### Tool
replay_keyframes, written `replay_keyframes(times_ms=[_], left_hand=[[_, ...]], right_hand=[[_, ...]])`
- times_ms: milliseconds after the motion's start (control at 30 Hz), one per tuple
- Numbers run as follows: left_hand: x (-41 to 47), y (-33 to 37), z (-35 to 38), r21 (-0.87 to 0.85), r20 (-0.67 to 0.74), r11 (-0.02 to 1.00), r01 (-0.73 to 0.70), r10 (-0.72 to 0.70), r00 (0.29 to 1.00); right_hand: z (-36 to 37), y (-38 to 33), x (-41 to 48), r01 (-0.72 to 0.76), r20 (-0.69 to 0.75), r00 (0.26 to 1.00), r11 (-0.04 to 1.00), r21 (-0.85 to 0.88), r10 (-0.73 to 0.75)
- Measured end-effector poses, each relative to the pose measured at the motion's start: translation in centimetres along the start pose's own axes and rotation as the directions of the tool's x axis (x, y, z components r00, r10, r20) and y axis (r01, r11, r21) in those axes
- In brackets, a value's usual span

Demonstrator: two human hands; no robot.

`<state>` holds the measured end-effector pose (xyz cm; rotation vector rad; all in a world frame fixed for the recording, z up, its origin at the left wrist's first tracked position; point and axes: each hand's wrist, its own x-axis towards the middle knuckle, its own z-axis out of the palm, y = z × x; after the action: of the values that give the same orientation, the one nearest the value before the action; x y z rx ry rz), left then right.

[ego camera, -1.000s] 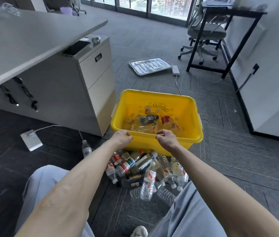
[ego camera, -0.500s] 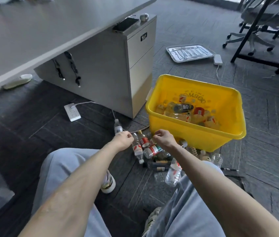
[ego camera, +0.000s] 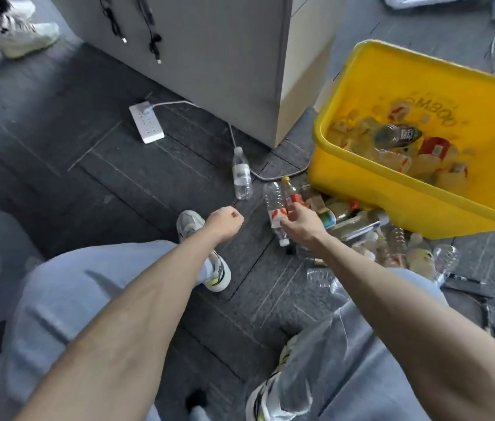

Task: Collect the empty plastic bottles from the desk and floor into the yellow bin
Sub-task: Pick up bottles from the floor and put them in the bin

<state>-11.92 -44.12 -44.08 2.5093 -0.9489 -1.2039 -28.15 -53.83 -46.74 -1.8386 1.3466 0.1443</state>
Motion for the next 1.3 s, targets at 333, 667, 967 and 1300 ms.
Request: replay_keyframes(times_ms=[333, 667, 967, 1300], left_hand=[[10.5, -3.6, 3.5, 0.104, 0.114, 0.994, 0.026, -0.038, 0.993], [16.4, -7.0, 6.8, 0.056, 0.126, 0.995, 0.086, -0.093, 0.988], [19.0, -8.5, 7.1, 0.061, 0.036, 0.993, 0.1, -0.103, 0.994], [23.9, -4.4, 6.6, -0.099, -0.082, 0.984, 0.149, -0.158, 0.984]], right_hand=[[5.1, 3.3, 10.5, -0.028, 0.035, 0.999, 0.968, -0.25, 0.038], [12.0, 4.8, 18.5, -0.221, -0.068, 0.975, 0.961, -0.169, 0.212], [13.9, 6.2, 20.8, -0.376, 0.01, 0.926, 0.923, 0.075, 0.377], [9.7, 4.5, 19.0, -0.157, -0.139, 0.961, 0.888, 0.433, 0.237]])
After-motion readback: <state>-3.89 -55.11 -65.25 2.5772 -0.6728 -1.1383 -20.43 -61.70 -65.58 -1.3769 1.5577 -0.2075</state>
